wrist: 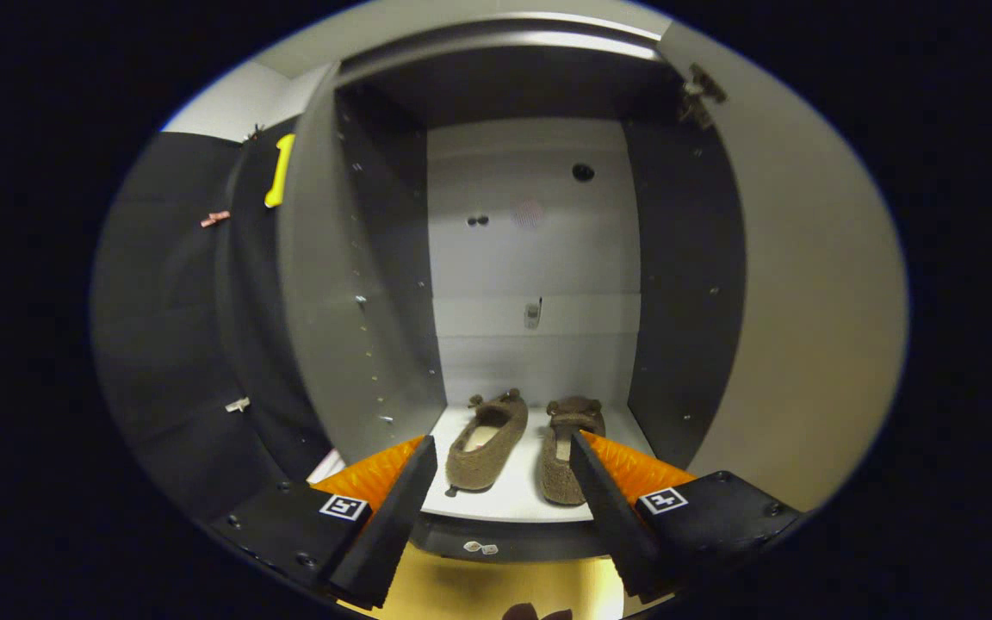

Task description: Open the shoe cabinet door, grab the shoes and put them into the shoe cabinet, then close the shoe cabinet door.

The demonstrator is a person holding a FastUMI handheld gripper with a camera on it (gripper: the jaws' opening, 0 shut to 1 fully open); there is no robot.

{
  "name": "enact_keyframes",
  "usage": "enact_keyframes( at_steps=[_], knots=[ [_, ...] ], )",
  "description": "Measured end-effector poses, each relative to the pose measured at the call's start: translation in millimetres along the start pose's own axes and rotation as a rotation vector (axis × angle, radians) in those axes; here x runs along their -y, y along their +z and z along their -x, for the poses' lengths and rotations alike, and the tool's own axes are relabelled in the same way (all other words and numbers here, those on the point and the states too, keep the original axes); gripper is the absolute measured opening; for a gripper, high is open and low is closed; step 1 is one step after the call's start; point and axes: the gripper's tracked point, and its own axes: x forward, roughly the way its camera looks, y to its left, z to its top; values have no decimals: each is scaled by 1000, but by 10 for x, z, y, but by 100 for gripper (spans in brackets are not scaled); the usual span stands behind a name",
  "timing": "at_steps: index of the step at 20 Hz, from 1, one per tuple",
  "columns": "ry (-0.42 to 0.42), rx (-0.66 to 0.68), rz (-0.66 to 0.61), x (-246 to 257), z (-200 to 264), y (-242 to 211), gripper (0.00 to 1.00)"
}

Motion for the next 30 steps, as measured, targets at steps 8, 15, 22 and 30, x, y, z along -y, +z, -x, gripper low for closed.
enact_keyframes(
  at_steps=[8,15,22,30],
  knots=[
    [83,73,6,-105,1460,262,98],
    [78,81,-8,188,2426,436,98],
    [-55,52,-10,864,3104,316,98],
    [-294,54,-42,1975,3425,130,98]
  ],
)
